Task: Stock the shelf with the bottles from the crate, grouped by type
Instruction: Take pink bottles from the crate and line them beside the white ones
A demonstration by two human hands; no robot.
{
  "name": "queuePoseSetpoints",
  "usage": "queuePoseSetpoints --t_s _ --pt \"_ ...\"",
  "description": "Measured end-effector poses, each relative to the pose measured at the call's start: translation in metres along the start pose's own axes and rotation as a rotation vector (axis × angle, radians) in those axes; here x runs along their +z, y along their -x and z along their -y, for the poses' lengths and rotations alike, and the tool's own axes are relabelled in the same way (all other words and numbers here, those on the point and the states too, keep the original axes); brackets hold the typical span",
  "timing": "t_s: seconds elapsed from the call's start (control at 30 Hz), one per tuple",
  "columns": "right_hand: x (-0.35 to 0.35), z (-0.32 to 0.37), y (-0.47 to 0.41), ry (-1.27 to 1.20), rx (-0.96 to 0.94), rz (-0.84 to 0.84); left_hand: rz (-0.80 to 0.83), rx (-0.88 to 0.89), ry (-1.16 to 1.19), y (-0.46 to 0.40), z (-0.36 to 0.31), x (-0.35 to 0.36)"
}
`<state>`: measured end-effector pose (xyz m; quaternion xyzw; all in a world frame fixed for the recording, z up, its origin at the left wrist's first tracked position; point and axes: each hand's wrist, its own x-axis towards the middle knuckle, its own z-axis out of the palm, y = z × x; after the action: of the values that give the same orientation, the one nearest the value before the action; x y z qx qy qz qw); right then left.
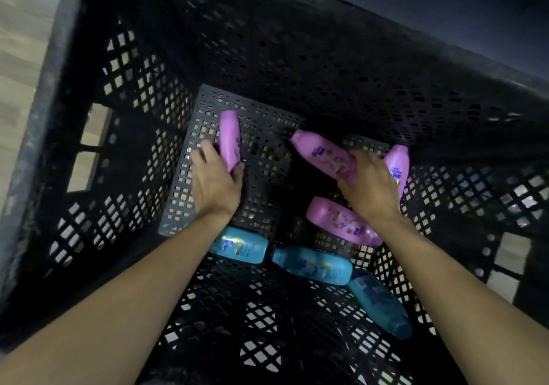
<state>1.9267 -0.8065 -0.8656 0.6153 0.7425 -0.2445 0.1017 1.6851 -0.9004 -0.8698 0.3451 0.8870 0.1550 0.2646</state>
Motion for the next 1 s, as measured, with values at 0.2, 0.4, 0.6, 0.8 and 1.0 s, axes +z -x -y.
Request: queuePoseSetpoints --t_s 0.2,0.4,0.6,0.8,1.0 --pt "0.002 0.017 -0.008 0.257 -0.030 0.081 0.045 -0.039 -0.162 0.001 0.016 -0.010" --pt "0.006 0.031 -0.012 0.389 -0.054 0.092 0.183 -0.151 -0.384 -0.015 0.006 -0.003" --pt "0.006 0.044 -0.014 0.372 -0.018 0.145 0.284 -0.076 -0.481 -0.017 -0.012 0.008" --pt "-0.026 0.054 0.023 0.201 -0.005 0.078 0.378 -0.074 -0.183 0.016 -0.020 -0.037" --pt "-0.117 0.085 0.095 0.024 0.053 0.008 0.485 -0.089 0.084 0.072 -0.058 -0.126"
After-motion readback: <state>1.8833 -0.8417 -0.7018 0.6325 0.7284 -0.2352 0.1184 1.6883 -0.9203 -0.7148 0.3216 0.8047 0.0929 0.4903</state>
